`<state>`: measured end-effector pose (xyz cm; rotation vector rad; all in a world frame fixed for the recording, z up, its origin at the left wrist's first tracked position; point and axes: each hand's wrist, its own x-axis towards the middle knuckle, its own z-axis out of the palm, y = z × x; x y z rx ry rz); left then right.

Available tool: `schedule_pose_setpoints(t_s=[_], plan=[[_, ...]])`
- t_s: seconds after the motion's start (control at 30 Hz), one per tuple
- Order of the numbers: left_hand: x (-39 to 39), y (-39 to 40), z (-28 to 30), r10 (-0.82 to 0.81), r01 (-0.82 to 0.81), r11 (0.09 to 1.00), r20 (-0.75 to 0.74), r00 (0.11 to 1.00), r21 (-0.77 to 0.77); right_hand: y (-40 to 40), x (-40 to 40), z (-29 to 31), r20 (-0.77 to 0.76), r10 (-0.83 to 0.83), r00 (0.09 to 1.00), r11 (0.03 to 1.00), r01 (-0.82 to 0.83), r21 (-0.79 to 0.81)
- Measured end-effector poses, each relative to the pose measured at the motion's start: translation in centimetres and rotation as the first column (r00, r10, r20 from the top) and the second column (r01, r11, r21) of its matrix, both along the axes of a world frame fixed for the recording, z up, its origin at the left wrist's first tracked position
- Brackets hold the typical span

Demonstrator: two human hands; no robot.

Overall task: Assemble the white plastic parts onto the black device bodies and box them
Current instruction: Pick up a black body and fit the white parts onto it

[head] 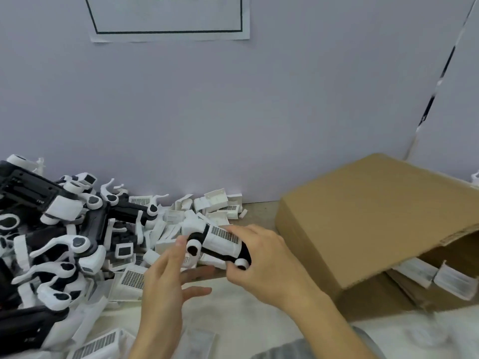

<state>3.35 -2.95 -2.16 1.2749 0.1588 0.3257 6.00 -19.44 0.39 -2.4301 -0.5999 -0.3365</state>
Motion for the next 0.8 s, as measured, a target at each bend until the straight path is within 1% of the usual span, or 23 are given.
schedule_pose_setpoints(t_s=[0.03, 0.1, 0.17, 0.2, 0.23, 0.27, 0.3, 0.33, 0.37, 0.4, 0.47, 0.53, 0.63, 0.67, 0.7, 0.73, 0.8], plan=[[0.0, -0.1, 0.0, 0.016, -0.016, 0.999, 0.003, 1.000, 0.036, -0.5, 0.1, 0.3, -0.048, -0.023, 0.999, 0.999, 0.026, 0.044], [0.0, -0.1, 0.0, 0.063, -0.062, 0.996, -0.008, 0.998, 0.061, -1.8, 0.4, 0.9, -0.183, -0.082, 0.980, 0.984, 0.109, 0.141], [0.2, -0.1, -0.1, 0.084, -0.082, 0.995, -0.039, 0.996, 0.061, -3.3, 0.7, 1.8, -0.374, -0.077, 0.924, 0.959, 0.171, 0.226], [0.3, -0.1, -0.1, 0.075, -0.071, 0.995, -0.056, 0.996, 0.068, -4.0, 0.8, 2.1, -0.479, -0.022, 0.878, 0.932, 0.190, 0.307], [0.3, -0.1, -0.2, 0.059, -0.053, 0.995, -0.071, 0.996, 0.081, -4.6, 0.8, 2.6, -0.566, 0.073, 0.821, 0.878, 0.216, 0.427], [0.4, -0.2, -0.3, 0.040, -0.032, 0.995, -0.079, 0.996, 0.097, -5.0, 0.8, 3.2, -0.611, 0.186, 0.770, 0.780, 0.262, 0.568], [0.5, -0.3, -0.5, 0.018, -0.009, 0.993, -0.082, 0.996, 0.114, -5.4, 0.7, 3.9, -0.607, 0.282, 0.743, 0.642, 0.325, 0.695], [0.6, -0.4, -0.6, -0.003, 0.014, 0.992, -0.085, 0.996, 0.128, -5.8, 0.9, 4.7, -0.573, 0.342, 0.745, 0.481, 0.385, 0.787], [0.6, -0.4, -0.7, -0.019, 0.031, 0.990, -0.089, 0.996, 0.137, -6.4, 1.2, 5.5, -0.533, 0.362, 0.765, 0.336, 0.426, 0.840], [0.6, -0.4, -0.8, -0.029, 0.042, 0.989, -0.092, 0.995, 0.142, -7.2, 1.6, 6.4, -0.496, 0.354, 0.793, 0.220, 0.445, 0.868], [0.6, -0.5, -0.9, -0.039, 0.053, 0.987, -0.092, 0.995, 0.152, -9.3, 2.7, 8.6, -0.439, 0.269, 0.857, 0.057, 0.440, 0.896], [0.6, -0.5, -0.8, -0.042, 0.056, 0.985, -0.088, 0.995, 0.162, -11.8, 3.6, 10.7, -0.368, 0.163, 0.915, -0.100, 0.387, 0.917], [0.5, -0.6, -0.7, -0.050, 0.066, 0.984, -0.099, 0.994, 0.166, -15.6, 4.6, 12.7, -0.160, 0.085, 0.983, -0.389, 0.181, 0.903], [0.5, -0.6, -0.6, -0.051, 0.067, 0.984, -0.102, 0.993, 0.164, -16.7, 4.8, 12.8, -0.122, 0.066, 0.990, -0.443, 0.138, 0.886], [0.5, -0.7, -0.6, -0.051, 0.068, 0.984, -0.105, 0.993, 0.164, -17.6, 4.9, 12.7, -0.140, 0.047, 0.989, -0.457, 0.146, 0.878], [0.5, -0.9, -0.5, -0.049, 0.066, 0.984, -0.109, 0.993, 0.167, -18.2, 5.2, 12.4, -0.191, 0.045, 0.980, -0.445, 0.191, 0.875], [0.4, -1.0, -0.4, -0.046, 0.066, 0.983, -0.120, 0.992, 0.170, -17.7, 5.5, 11.6, -0.289, 0.076, 0.954, -0.364, 0.296, 0.883]])
